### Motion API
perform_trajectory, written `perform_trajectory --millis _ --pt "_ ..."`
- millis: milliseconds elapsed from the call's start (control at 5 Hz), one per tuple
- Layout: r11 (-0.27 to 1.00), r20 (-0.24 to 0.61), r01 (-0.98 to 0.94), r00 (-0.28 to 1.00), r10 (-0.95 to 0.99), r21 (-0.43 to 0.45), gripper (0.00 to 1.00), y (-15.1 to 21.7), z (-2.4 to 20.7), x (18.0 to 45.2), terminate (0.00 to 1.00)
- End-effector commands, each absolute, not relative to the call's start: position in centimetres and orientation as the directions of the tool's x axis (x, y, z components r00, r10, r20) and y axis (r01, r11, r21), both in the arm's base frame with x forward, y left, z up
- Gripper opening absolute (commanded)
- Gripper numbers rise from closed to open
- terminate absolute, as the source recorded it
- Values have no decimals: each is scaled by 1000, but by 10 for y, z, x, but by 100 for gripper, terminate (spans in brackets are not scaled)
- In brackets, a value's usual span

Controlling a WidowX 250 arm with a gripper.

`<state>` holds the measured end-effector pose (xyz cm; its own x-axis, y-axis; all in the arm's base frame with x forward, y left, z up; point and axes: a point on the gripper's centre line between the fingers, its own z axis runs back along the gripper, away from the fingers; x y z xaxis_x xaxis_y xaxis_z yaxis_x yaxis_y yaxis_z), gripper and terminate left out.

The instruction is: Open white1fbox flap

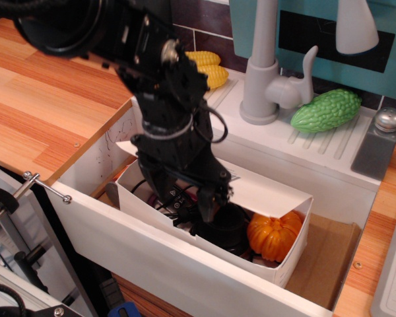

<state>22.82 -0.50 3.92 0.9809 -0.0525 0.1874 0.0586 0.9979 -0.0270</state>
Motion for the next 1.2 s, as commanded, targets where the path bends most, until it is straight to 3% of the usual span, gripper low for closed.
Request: perform_trajectory --millis 0,600,1000 --pt "998 300 60 952 -62 16 100 -5 71 256 0" --pt "997 408 15 912 -43 73 100 -5 98 314 0" --pt "995 471 64 877 -90 72 100 -10 91 365 0"
